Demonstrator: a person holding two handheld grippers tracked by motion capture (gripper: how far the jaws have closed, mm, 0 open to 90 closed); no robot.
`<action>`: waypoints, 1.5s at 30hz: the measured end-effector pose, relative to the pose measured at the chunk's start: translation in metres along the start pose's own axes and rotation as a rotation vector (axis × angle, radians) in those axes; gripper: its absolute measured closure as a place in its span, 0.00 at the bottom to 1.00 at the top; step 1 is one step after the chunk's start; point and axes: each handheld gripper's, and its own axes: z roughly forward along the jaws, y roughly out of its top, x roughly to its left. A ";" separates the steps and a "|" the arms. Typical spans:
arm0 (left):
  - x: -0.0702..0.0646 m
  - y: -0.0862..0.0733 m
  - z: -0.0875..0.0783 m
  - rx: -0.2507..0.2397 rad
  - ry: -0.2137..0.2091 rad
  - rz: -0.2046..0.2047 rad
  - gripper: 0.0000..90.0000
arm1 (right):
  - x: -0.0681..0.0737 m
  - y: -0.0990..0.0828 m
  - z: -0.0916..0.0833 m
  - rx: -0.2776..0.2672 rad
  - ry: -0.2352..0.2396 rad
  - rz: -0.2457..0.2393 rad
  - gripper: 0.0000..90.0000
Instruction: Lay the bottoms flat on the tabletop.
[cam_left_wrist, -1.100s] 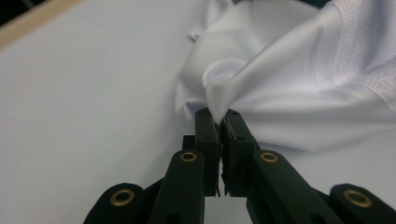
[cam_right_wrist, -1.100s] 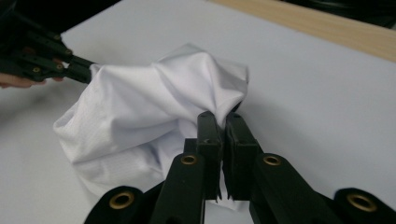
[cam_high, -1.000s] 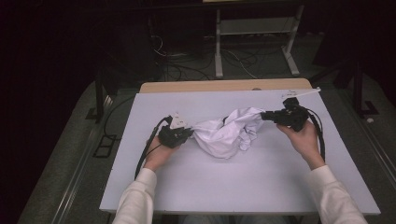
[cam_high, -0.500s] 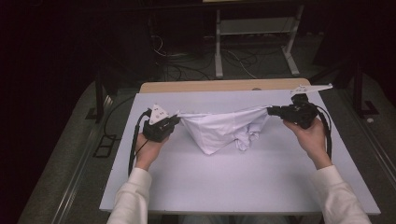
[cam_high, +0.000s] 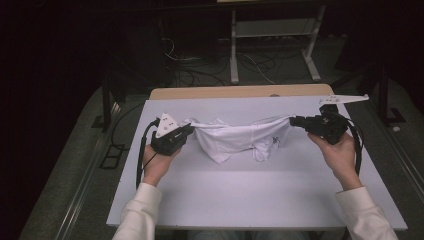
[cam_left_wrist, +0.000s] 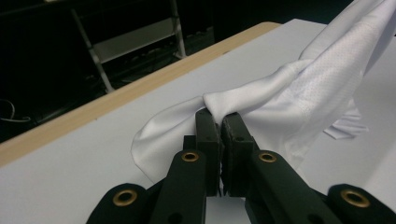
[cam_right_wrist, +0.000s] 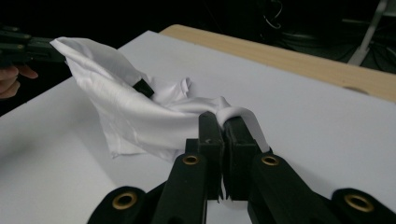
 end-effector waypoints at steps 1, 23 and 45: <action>0.001 -0.003 -0.001 0.000 -0.002 -0.008 0.96 | 0.000 -0.004 0.000 0.004 0.008 0.010 0.95; -0.020 -0.036 -0.007 0.122 -0.066 -0.029 0.95 | 0.025 -0.093 0.010 0.316 0.089 0.119 0.95; -0.041 -0.051 -0.021 0.235 -0.118 0.004 0.75 | 0.021 -0.109 0.008 0.413 0.088 0.171 0.95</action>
